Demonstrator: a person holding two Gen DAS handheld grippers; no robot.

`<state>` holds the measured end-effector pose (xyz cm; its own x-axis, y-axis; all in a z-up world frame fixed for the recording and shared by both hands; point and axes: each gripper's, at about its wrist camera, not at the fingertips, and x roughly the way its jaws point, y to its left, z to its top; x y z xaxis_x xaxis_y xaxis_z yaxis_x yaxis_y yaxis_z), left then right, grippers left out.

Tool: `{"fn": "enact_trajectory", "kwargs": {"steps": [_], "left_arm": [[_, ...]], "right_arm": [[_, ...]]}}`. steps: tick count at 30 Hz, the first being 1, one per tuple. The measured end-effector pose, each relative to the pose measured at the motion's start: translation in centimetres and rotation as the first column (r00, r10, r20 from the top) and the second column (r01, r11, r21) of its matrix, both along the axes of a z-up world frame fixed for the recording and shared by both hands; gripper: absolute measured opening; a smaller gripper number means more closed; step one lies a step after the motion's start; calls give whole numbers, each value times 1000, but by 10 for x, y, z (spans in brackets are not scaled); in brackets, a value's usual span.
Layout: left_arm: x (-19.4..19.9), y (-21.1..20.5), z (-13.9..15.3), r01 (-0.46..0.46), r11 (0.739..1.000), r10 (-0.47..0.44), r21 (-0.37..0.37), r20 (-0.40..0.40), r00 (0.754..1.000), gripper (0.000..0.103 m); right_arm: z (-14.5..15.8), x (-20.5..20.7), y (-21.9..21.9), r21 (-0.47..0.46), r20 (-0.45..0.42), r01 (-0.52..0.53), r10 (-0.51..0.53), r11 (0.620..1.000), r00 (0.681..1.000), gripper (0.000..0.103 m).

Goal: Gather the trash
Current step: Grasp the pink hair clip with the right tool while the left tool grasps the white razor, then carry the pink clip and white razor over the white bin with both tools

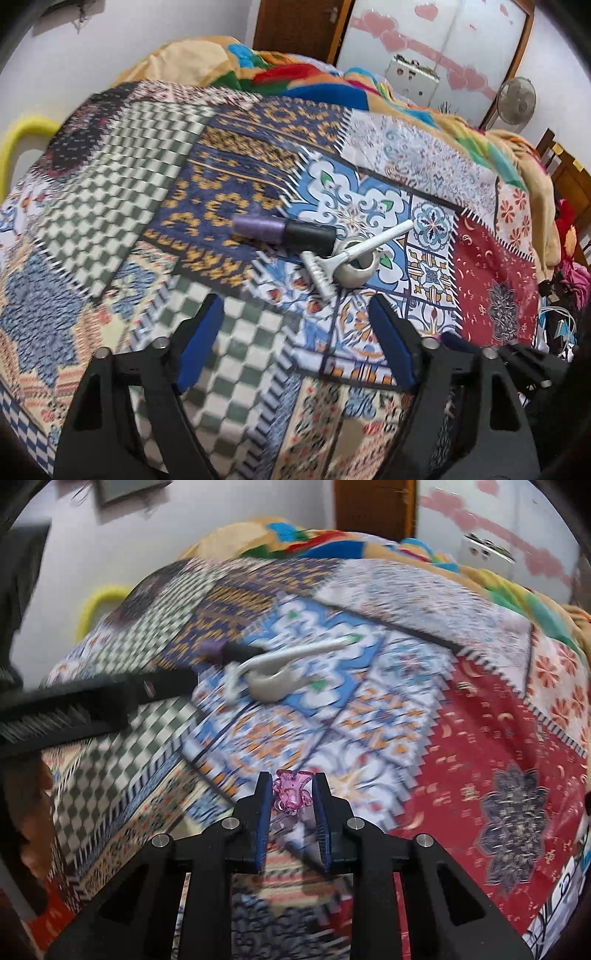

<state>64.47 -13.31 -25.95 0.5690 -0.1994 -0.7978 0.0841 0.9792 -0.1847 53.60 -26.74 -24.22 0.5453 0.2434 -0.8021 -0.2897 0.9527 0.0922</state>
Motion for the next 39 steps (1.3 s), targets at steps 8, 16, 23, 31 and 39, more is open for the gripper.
{"fn": "enact_trajectory", "kwargs": {"steps": [8,16,23,31,39], "left_arm": [[24,-12,-28,-58,998,57,-29,-49,997,42],[34,-25,-31,-83,996,84,34,-31,996,11],[7,-27,-8,-45,999,46,26,-19,999,11],[-46,-22,50,-37,998,35,41,46,998,11],[-110,2,112,-61,998,58,19,99,993,11]], "right_arm": [[14,3,-34,48,14,65,-66,997,998,20],[14,-2,-46,63,6,86,-87,994,996,20],[32,-9,-47,68,22,85,-87,994,996,20],[79,-39,-42,76,83,52,-58,996,995,20],[133,-85,-33,73,150,21,-32,997,988,20]]}}
